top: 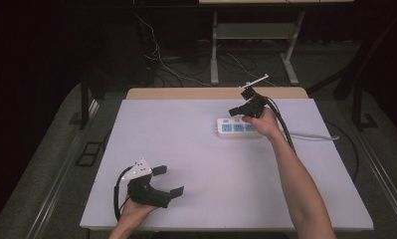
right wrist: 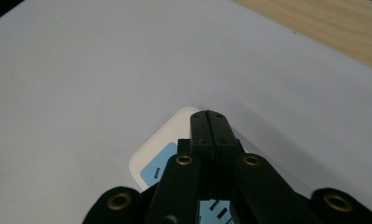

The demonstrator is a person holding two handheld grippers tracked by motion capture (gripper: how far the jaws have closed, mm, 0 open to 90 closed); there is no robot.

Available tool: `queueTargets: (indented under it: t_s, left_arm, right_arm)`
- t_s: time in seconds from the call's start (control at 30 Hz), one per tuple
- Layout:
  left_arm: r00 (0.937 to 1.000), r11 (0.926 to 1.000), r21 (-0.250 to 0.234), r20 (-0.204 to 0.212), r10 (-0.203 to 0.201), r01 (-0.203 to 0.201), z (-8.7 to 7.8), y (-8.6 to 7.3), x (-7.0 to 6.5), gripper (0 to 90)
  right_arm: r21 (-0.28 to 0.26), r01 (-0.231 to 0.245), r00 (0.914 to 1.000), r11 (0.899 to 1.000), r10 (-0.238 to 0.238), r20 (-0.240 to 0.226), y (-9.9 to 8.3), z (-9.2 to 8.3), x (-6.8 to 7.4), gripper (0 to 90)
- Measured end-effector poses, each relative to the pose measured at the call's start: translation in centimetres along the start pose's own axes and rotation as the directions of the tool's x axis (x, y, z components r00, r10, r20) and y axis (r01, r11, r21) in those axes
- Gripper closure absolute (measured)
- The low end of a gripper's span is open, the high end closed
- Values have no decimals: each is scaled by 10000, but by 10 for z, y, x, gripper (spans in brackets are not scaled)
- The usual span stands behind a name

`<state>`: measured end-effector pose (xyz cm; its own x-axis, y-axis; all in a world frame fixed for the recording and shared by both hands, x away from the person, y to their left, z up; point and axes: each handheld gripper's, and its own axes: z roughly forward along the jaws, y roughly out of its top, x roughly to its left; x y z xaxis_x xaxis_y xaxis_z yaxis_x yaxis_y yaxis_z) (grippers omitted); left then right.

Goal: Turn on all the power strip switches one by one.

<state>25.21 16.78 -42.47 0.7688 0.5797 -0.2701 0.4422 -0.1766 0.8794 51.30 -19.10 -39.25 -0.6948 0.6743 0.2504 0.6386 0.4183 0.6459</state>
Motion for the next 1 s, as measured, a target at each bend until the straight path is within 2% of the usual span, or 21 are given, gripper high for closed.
queueTargets:
  t_s: [0.7, 1.0]
  left_arm:
    - [10000, 10000, 11, -17, 18, -18, 0, 0, -1, 0]
    - [10000, 10000, 30, -24, 65, -65, -1, 0, -1, 0]
  right_arm:
    - [355, -182, 9998, 9992, 177, 135, -5, 28, 1, 900]
    - [338, -235, 9995, 9992, 228, 223, -6, 30, 0, 900]
